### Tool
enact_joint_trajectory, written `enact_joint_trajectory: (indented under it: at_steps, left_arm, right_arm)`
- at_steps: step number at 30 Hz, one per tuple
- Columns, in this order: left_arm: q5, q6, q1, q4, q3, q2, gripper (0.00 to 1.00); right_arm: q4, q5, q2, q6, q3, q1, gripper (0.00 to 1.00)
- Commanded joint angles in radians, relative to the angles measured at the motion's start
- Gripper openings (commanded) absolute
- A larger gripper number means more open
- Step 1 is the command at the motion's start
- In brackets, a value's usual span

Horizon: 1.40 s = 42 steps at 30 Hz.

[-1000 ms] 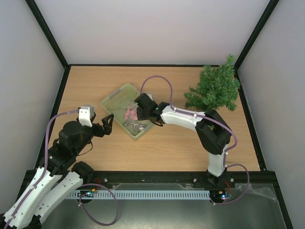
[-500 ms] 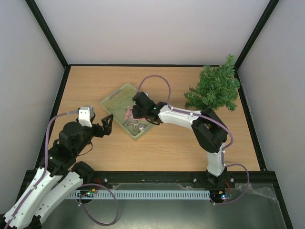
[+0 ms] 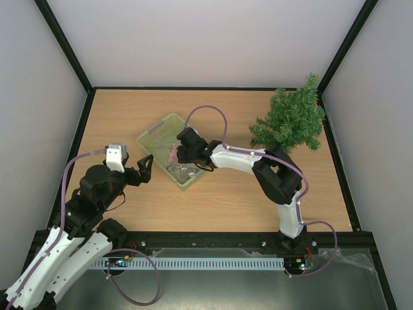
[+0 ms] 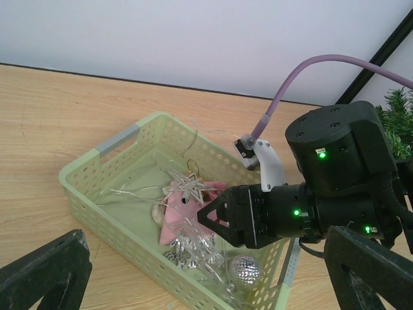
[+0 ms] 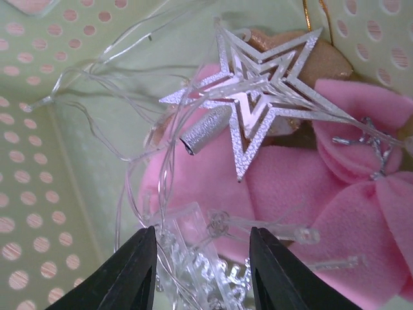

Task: Decorate the small christmas tree
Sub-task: Pick up the decoration item from the storage box.

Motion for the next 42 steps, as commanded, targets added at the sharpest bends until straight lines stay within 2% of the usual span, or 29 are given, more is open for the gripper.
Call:
enact_joint_trajectory:
  at_steps: [1,5,15,20,26,34,42]
  left_arm:
    - [-0.013,0.011,0.005,0.026,-0.013,-0.001,1.0]
    - [-0.014,0.009,0.005,0.027,-0.014,0.0,1.0]
    - [-0.009,0.012,0.005,0.028,-0.014,0.005,1.0]
    - [-0.009,0.012,0.005,0.028,-0.015,0.002,1.0]
    - [-0.01,0.012,0.005,0.027,-0.014,-0.003,1.0]
    - [-0.016,0.01,0.005,0.026,-0.015,-0.016,1.0]
    - [-0.026,0.006,0.006,0.024,-0.015,-0.031,1.0]
  right_arm:
    - [0.044,0.037,0.046,0.039,0.039,0.007,0.37]
    - [0.057,0.043,0.064,0.067,0.044,0.008,0.34]
    - [0.08,0.008,0.092,0.104,0.078,0.035,0.37]
    - [-0.01,0.089,0.105,0.057,0.156,0.064,0.41]
    - [-0.039,0.099,0.139,0.049,0.192,0.066,0.35]
    - [-0.096,0.148,0.178,0.025,0.249,0.066,0.35]
    - [-0.156,0.221,0.144,-0.026,0.29,0.066,0.33]
